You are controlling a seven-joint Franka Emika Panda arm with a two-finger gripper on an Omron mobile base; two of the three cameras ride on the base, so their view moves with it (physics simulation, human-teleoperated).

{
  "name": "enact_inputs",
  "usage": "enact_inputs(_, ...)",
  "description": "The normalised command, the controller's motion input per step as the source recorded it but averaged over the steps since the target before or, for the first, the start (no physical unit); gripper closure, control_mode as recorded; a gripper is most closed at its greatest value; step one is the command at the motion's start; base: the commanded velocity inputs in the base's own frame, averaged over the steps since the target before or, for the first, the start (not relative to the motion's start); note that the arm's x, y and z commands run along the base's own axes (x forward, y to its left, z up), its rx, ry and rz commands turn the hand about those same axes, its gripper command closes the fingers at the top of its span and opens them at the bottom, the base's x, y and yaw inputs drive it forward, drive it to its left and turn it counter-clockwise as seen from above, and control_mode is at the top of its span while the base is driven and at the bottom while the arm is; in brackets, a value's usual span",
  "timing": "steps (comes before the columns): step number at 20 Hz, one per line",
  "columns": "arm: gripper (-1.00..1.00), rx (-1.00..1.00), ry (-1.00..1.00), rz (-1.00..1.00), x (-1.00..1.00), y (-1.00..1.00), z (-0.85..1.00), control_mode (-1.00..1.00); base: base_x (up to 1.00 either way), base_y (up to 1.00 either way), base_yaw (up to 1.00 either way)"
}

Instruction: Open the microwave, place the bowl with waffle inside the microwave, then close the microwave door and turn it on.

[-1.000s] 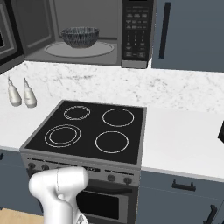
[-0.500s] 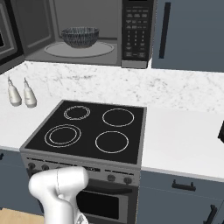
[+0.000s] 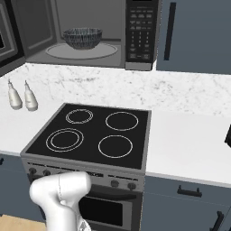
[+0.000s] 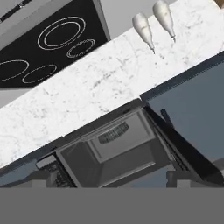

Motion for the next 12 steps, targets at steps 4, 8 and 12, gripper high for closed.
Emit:
enact_inputs(4, -1.00, 0.00, -0.25, -0.10, 0.59, 0.56, -0.18, -1.00, 0.00, 0.00, 0.00)
enact_inputs(8, -1.00, 0.01, -0.30, -0.13, 0.23, 0.58, -0.02, -1.00, 0.00, 0.00, 0.00)
enact_inputs(12, -1.00, 0.02, -0.25, -0.25, 0.29, 0.71, 0.00, -1.00, 0.00, 0.00, 0.00)
